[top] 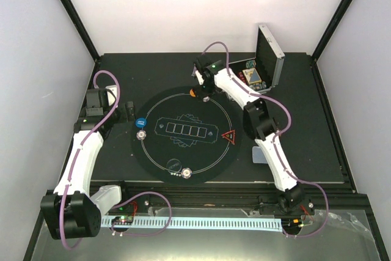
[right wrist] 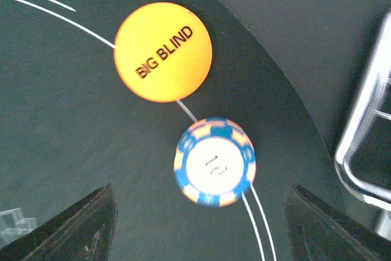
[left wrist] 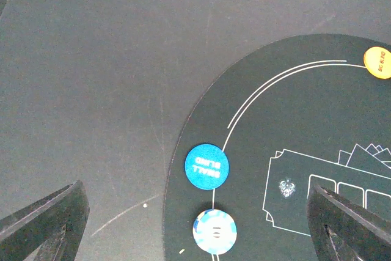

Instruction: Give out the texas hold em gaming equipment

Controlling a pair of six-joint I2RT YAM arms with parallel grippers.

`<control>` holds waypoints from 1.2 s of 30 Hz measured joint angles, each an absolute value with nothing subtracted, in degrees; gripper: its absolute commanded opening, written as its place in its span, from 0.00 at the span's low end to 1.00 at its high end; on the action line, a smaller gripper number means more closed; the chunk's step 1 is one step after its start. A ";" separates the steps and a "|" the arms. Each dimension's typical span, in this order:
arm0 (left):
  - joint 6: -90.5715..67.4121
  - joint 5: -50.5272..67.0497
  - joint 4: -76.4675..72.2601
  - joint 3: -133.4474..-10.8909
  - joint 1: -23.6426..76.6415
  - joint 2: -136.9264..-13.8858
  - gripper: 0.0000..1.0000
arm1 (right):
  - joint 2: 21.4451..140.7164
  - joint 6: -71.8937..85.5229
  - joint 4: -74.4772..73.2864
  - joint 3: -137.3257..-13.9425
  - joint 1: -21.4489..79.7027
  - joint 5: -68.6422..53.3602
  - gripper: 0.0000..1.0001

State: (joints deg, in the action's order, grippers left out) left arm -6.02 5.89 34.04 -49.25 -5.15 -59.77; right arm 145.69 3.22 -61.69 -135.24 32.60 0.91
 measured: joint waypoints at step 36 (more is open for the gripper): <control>-6.02 6.76 34.11 -49.25 -5.13 -58.46 0.99 | 98.43 18.98 -44.29 -67.68 16.38 11.44 0.80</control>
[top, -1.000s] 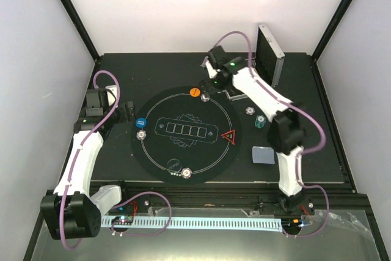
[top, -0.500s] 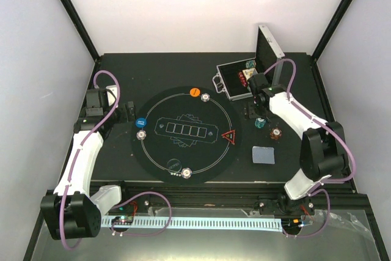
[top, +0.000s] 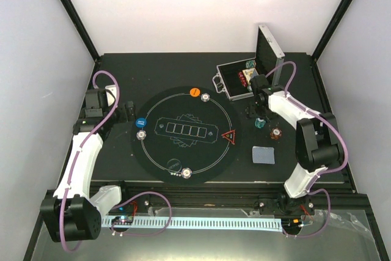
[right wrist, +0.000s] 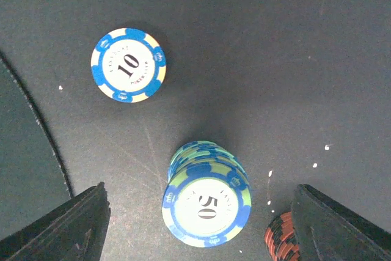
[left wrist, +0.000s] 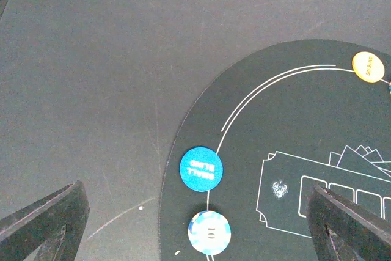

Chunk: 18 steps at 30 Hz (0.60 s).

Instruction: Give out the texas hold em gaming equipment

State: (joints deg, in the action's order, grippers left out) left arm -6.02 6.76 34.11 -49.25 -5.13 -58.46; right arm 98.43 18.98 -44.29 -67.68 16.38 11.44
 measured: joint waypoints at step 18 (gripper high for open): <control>-6.02 6.72 34.06 -49.25 -5.13 -58.46 0.99 | 101.21 19.70 -42.30 -65.08 14.98 11.40 0.56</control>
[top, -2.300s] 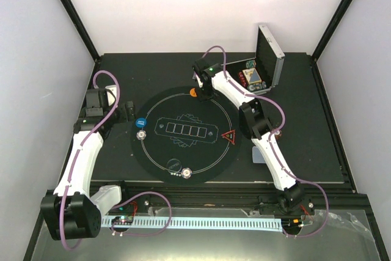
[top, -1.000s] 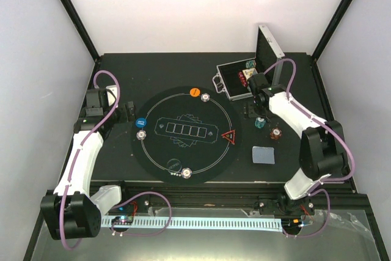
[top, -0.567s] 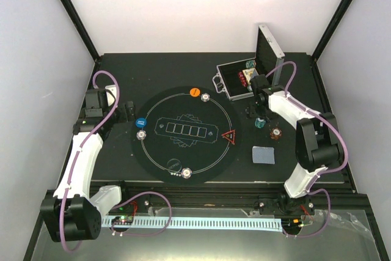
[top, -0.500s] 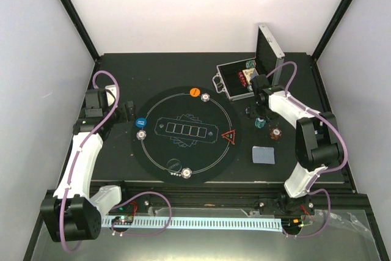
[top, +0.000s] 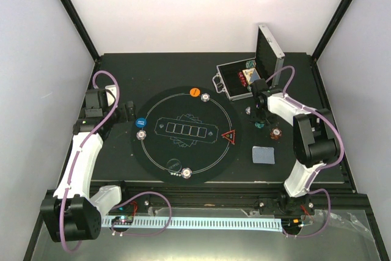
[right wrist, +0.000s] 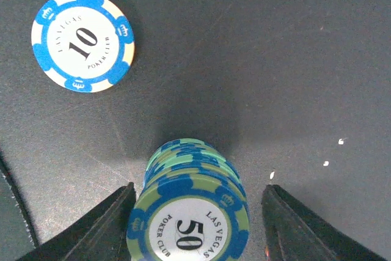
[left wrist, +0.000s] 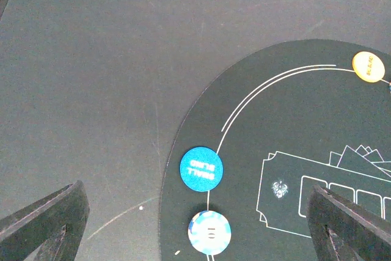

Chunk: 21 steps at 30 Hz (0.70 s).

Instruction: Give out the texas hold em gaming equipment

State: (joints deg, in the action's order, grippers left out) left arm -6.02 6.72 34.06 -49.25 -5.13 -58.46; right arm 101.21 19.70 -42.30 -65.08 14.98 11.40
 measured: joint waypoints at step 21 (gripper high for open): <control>-6.02 6.74 34.06 -49.25 -5.13 -58.46 0.99 | 101.19 19.44 -42.19 -64.99 14.74 11.18 0.41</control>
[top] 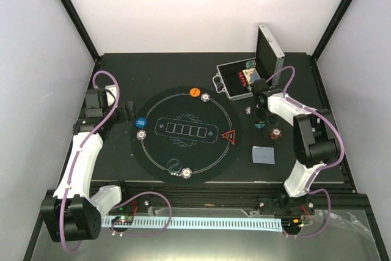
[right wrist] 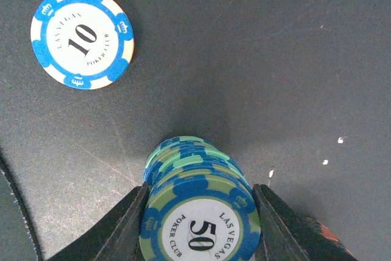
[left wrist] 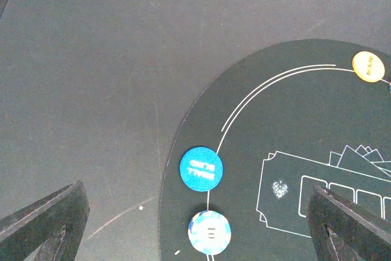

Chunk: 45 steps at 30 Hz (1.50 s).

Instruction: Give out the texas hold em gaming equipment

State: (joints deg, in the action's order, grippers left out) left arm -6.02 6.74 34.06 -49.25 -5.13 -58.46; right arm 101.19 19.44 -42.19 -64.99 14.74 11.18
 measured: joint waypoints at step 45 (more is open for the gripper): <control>-6.02 6.76 34.09 -49.25 -5.13 -58.50 0.99 | 90.15 22.72 -40.47 -56.10 58.63 5.52 0.39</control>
State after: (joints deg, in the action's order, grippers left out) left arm -6.02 6.76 34.09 -49.25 -5.13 -58.50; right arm 90.15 22.72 -40.47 -56.10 58.63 5.52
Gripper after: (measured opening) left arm 0.989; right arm 0.412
